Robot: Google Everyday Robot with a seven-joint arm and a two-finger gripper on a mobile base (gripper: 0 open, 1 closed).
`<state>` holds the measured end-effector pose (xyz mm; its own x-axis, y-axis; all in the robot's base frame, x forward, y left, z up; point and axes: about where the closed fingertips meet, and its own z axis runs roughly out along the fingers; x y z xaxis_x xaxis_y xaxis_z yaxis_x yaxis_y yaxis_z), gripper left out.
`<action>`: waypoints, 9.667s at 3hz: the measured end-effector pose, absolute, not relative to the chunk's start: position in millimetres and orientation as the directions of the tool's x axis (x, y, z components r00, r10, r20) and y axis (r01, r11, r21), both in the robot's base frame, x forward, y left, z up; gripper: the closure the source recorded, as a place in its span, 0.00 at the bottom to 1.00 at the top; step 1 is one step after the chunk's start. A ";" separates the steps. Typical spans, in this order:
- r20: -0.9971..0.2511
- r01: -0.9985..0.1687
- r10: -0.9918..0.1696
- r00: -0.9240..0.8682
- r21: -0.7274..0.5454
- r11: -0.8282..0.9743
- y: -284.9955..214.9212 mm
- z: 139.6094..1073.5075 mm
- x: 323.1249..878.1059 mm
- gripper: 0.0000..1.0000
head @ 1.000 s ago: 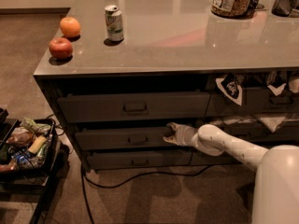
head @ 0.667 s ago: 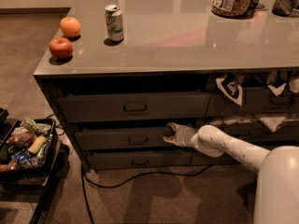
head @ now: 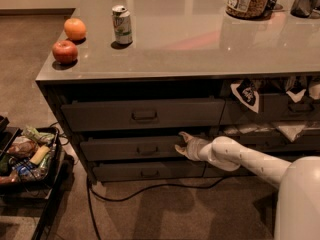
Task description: Open middle drawer
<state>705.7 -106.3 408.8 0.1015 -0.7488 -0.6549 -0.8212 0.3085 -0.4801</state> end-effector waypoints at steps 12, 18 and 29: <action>-0.681 -0.872 -0.730 0.062 -0.393 0.292 -94.0 423.4 699.0 1.00; -0.688 -0.899 -0.725 0.036 -0.339 0.278 -92.7 426.5 699.3 1.00; -0.698 -0.933 -0.716 0.007 -0.263 0.247 -88.3 430.7 699.4 1.00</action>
Offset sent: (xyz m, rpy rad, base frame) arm -0.0948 0.0280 -0.0270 0.0597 0.1681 0.0575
